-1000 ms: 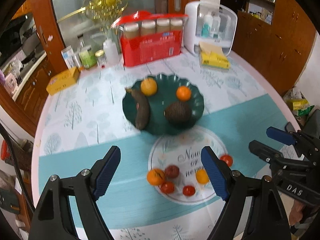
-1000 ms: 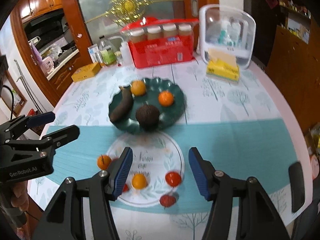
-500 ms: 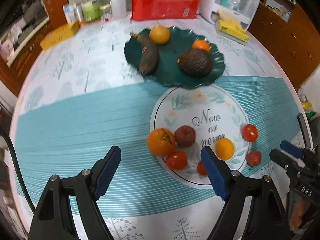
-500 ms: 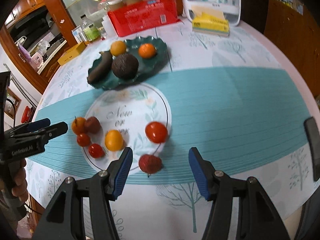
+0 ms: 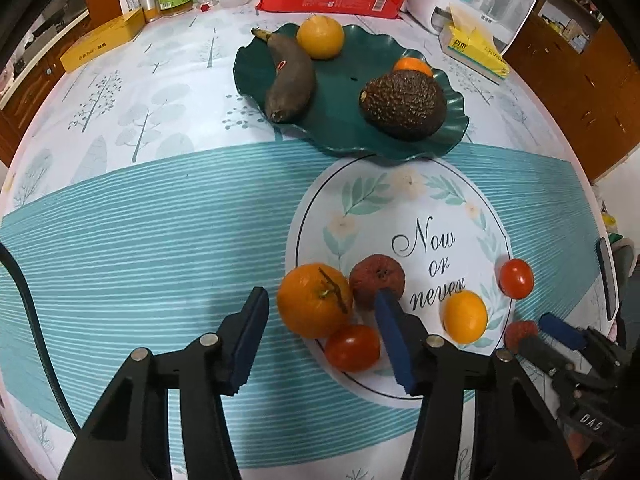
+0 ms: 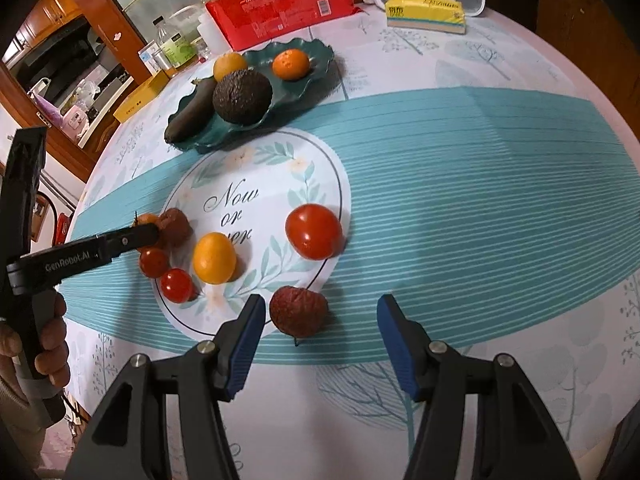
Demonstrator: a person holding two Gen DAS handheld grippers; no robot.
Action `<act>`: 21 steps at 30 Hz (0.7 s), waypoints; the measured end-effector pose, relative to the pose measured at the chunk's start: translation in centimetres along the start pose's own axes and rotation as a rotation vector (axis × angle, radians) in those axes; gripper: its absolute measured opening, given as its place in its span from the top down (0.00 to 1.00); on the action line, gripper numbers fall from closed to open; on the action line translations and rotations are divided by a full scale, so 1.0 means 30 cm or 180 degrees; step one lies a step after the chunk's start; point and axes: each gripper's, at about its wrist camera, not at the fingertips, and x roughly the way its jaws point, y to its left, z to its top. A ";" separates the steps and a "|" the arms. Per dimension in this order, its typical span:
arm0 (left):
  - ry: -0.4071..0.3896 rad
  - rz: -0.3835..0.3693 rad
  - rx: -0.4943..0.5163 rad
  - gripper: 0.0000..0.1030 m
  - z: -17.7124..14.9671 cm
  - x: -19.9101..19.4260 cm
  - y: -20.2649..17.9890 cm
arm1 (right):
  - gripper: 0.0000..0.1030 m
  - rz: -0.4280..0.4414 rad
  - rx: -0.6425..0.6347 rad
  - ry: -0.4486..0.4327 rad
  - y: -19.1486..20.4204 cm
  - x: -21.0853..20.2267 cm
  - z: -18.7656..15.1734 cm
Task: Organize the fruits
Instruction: 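Grasp a tangerine with the left tool while the right tool grasps a lychee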
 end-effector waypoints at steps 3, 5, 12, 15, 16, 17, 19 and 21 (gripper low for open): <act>-0.0025 -0.0034 0.0038 0.54 0.003 -0.004 0.000 | 0.47 0.0027 -0.0040 0.0038 0.014 0.019 -0.002; -0.0034 -0.0027 0.0081 0.58 0.002 -0.006 0.002 | 0.52 0.0055 -0.0073 0.0077 0.025 0.033 -0.002; -0.0007 -0.0040 0.0088 0.63 0.002 0.001 0.028 | 0.56 0.0078 -0.0175 0.0083 0.045 0.045 0.009; 0.0017 0.0009 0.0186 0.61 0.000 0.011 0.012 | 0.56 0.0067 -0.0207 0.0084 0.050 0.049 0.013; 0.0039 0.0045 0.0214 0.61 0.000 0.019 0.007 | 0.56 0.0051 -0.0237 0.0084 0.056 0.051 0.014; 0.0061 0.0085 0.0231 0.61 -0.001 0.027 0.005 | 0.56 0.0035 -0.0260 0.0081 0.059 0.051 0.015; 0.0131 0.0133 0.0240 0.61 -0.001 0.051 0.006 | 0.56 0.0014 -0.0306 0.0081 0.068 0.054 0.016; 0.0105 0.0143 0.0241 0.62 0.004 0.053 0.004 | 0.56 0.0000 -0.0340 0.0078 0.075 0.056 0.016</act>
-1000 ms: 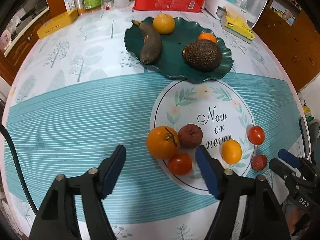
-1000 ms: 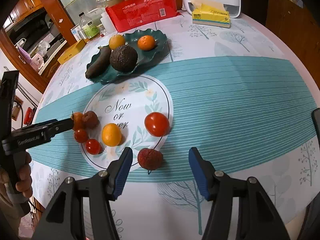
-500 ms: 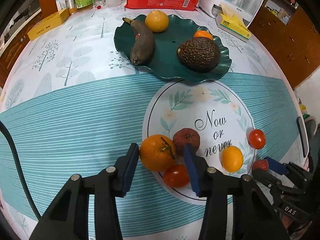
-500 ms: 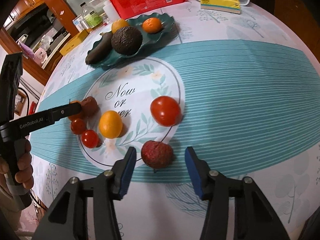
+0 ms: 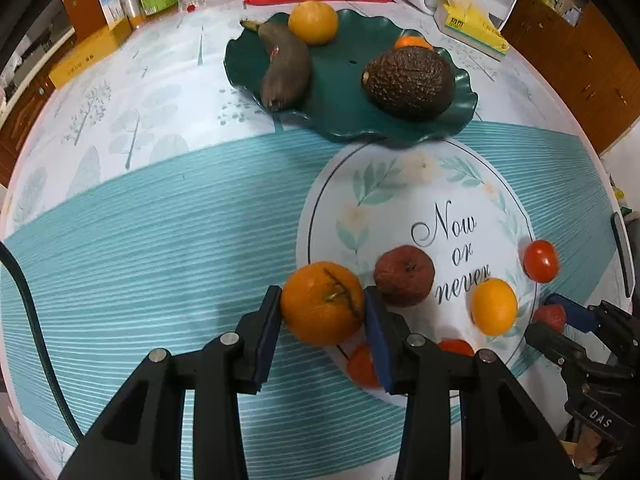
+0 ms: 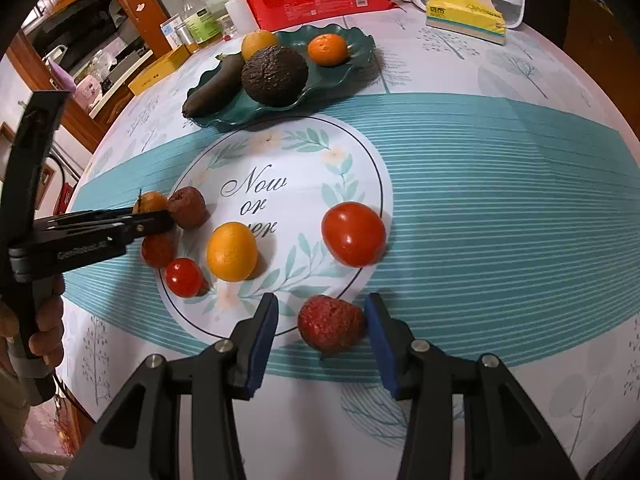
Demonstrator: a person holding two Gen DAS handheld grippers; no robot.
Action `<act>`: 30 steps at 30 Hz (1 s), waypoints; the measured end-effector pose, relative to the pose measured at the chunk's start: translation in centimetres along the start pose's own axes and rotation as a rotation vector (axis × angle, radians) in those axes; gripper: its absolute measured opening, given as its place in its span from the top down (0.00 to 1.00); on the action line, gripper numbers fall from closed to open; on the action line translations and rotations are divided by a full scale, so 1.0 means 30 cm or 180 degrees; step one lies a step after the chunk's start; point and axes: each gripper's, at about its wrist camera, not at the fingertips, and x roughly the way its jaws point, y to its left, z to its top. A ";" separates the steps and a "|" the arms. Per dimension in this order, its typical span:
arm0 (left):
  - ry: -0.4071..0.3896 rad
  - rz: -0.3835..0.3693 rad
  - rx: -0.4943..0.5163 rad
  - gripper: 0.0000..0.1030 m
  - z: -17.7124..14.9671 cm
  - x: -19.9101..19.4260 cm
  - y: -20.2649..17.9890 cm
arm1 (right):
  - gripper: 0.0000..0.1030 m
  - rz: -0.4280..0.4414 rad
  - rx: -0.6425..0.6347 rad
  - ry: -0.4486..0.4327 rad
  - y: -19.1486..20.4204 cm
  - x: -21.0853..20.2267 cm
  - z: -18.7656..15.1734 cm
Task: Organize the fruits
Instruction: 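Grasp a tangerine with the left tool while the right tool grasps a lychee, then carry tangerine and lychee over the green plate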
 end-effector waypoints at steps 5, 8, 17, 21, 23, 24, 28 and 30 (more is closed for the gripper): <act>-0.0059 0.0034 -0.0027 0.64 -0.005 -0.012 0.001 | 0.69 -0.0014 -0.0049 0.0012 0.010 0.002 0.001; -0.0092 0.0029 -0.0035 0.64 -0.006 -0.042 0.001 | 0.69 -0.0024 -0.0057 0.0010 0.013 0.001 0.004; -0.0238 -0.0066 0.0089 0.64 0.044 -0.229 -0.069 | 0.69 0.0032 -0.0134 -0.0125 0.067 -0.102 0.090; -0.0406 -0.0083 0.0151 0.64 0.116 -0.346 -0.102 | 0.69 0.0062 -0.0218 -0.0270 0.097 -0.196 0.188; -0.0467 -0.0038 0.0184 0.64 0.171 -0.397 -0.105 | 0.69 0.0046 -0.0319 -0.0420 0.114 -0.266 0.271; -0.0510 -0.0020 0.0200 0.64 0.201 -0.427 -0.108 | 0.69 0.0040 -0.0358 -0.0493 0.121 -0.300 0.312; -0.0732 0.0034 0.0276 0.64 0.339 -0.536 -0.118 | 0.69 0.0107 -0.0450 -0.0789 0.137 -0.431 0.491; -0.0841 0.0106 0.0323 0.64 0.401 -0.575 -0.121 | 0.69 0.0137 -0.0481 -0.0910 0.138 -0.486 0.594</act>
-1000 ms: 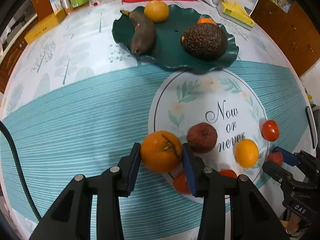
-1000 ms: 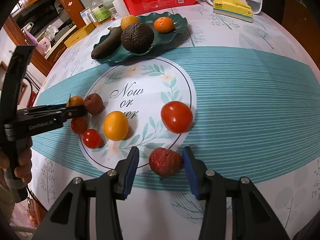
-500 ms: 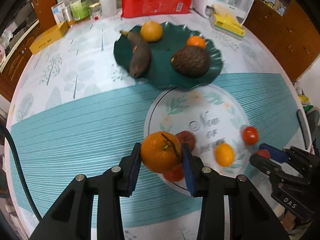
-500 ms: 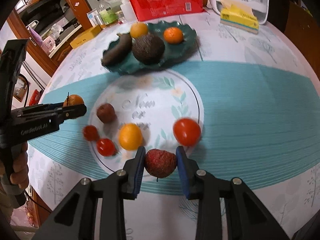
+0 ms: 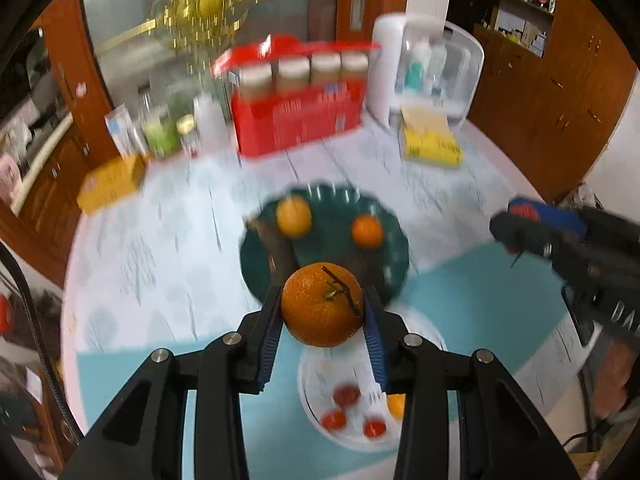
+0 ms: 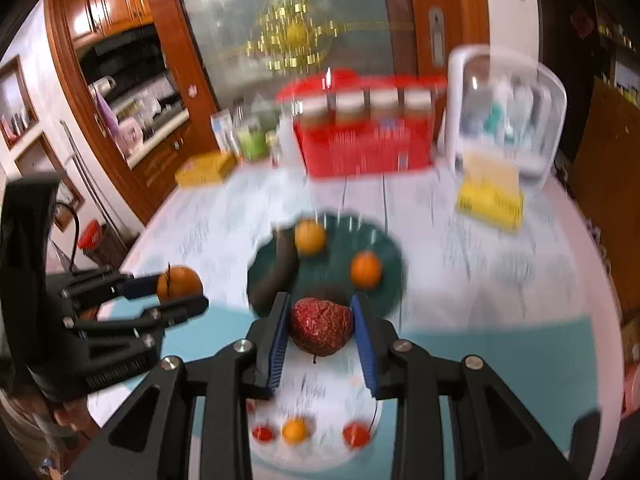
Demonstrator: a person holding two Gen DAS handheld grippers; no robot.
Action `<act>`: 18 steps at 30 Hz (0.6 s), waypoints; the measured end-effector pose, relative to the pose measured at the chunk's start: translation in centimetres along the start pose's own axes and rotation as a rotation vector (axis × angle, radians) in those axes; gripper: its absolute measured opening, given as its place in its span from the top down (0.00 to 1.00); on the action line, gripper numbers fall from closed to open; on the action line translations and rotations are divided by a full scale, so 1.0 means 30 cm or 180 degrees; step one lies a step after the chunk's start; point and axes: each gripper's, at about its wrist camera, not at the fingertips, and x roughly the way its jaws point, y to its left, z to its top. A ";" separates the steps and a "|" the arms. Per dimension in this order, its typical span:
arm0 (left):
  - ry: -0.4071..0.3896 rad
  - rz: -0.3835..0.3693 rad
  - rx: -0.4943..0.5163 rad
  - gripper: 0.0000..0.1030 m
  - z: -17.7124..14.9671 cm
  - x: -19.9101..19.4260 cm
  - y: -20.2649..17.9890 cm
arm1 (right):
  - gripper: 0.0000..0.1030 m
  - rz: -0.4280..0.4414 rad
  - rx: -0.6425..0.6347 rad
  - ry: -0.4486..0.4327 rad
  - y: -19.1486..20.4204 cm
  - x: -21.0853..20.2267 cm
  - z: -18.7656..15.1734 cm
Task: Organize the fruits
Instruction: 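Carry tangerine and lychee over the green plate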
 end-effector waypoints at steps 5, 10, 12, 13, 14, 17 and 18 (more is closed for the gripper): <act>-0.0201 0.0135 0.0072 0.64 0.144 0.004 0.001 | 0.69 -0.0058 -0.0030 -0.0147 -0.043 0.034 0.182; -0.0160 0.0242 0.0042 0.64 0.210 0.146 0.010 | 0.69 -0.0065 0.0016 -0.0038 -0.082 0.186 0.245; -0.0082 0.0251 0.0002 0.64 0.205 0.227 0.015 | 0.69 -0.0062 0.0026 0.0063 -0.095 0.279 0.248; -0.0031 0.0255 -0.0032 0.64 0.204 0.266 0.019 | 0.69 -0.0052 0.0034 0.0102 -0.099 0.310 0.245; 0.0032 0.0243 -0.0072 0.64 0.203 0.310 0.025 | 0.69 -0.0052 0.0039 0.0146 -0.104 0.348 0.240; 0.0178 0.0215 -0.0159 0.64 0.190 0.429 0.039 | 0.69 -0.0061 0.0032 0.0286 -0.116 0.464 0.221; 0.0208 0.0208 -0.0172 0.64 0.184 0.456 0.041 | 0.69 -0.0055 0.0033 0.0323 -0.122 0.488 0.216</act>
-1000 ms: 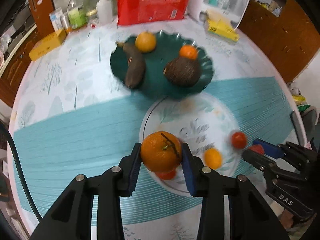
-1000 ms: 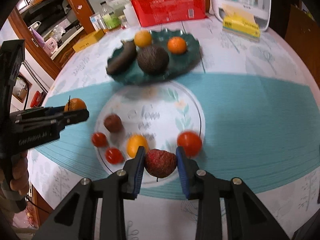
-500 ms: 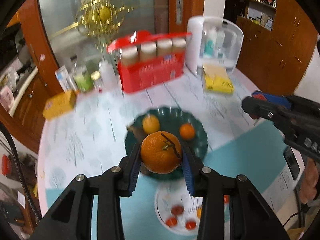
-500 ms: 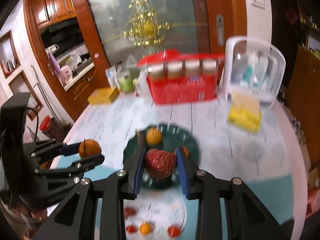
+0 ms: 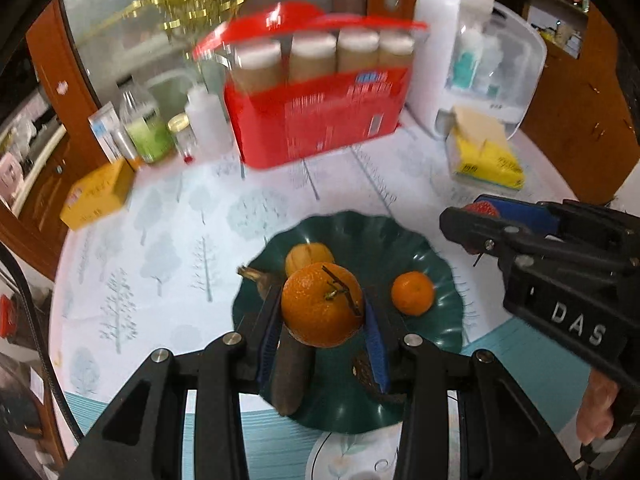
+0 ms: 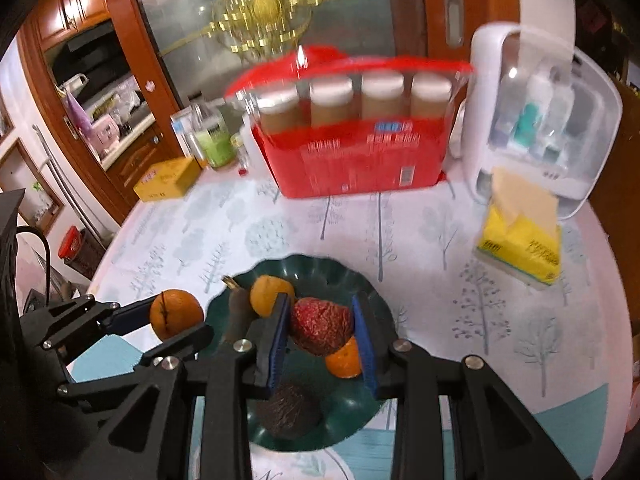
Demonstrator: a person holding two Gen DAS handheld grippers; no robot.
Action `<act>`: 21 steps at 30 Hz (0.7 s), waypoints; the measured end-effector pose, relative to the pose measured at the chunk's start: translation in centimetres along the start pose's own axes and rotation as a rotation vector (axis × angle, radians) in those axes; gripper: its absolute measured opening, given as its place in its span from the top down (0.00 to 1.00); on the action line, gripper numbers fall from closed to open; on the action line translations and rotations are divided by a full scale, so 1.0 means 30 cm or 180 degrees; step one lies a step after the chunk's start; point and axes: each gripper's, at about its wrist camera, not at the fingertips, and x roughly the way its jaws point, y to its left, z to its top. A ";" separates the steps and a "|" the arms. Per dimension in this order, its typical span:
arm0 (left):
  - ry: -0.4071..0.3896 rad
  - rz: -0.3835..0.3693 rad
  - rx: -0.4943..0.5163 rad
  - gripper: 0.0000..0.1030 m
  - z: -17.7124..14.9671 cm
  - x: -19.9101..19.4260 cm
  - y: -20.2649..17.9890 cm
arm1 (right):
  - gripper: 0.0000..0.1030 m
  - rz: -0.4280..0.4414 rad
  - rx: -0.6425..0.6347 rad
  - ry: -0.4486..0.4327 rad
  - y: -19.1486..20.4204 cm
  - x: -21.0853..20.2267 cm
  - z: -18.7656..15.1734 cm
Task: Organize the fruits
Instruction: 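Carry tangerine and lychee over the green plate, then lower tangerine and lychee onto the green plate and open both tools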
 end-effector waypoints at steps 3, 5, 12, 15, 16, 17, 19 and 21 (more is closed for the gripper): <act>0.0146 -0.0024 -0.0059 0.64 -0.014 0.099 0.005 | 0.69 0.0008 -0.0035 0.0142 -0.007 0.099 -0.017; 0.0224 -0.0036 -0.0086 0.64 -0.026 0.153 0.007 | 0.69 0.0001 -0.0064 0.0233 -0.009 0.164 -0.032; 0.0383 -0.0059 -0.0102 0.64 -0.058 0.259 0.013 | 0.69 0.0004 -0.0113 0.0441 -0.014 0.313 -0.071; 0.0437 -0.0059 -0.0098 0.63 -0.070 0.287 0.015 | 0.69 -0.0005 -0.0129 0.0498 -0.014 0.346 -0.081; 0.0459 -0.0063 -0.0101 0.63 -0.072 0.294 0.016 | 0.69 -0.0013 -0.0134 0.0515 -0.015 0.358 -0.085; 0.0487 -0.0064 -0.0108 0.63 -0.076 0.303 0.018 | 0.69 -0.0024 -0.0140 0.0525 -0.016 0.368 -0.091; 0.0517 -0.0055 -0.0103 0.63 -0.081 0.310 0.017 | 0.68 -0.0011 -0.0151 0.0518 -0.014 0.373 -0.092; 0.0546 -0.0052 -0.0094 0.60 -0.085 0.314 0.015 | 0.67 0.0005 -0.0164 0.0539 -0.012 0.378 -0.095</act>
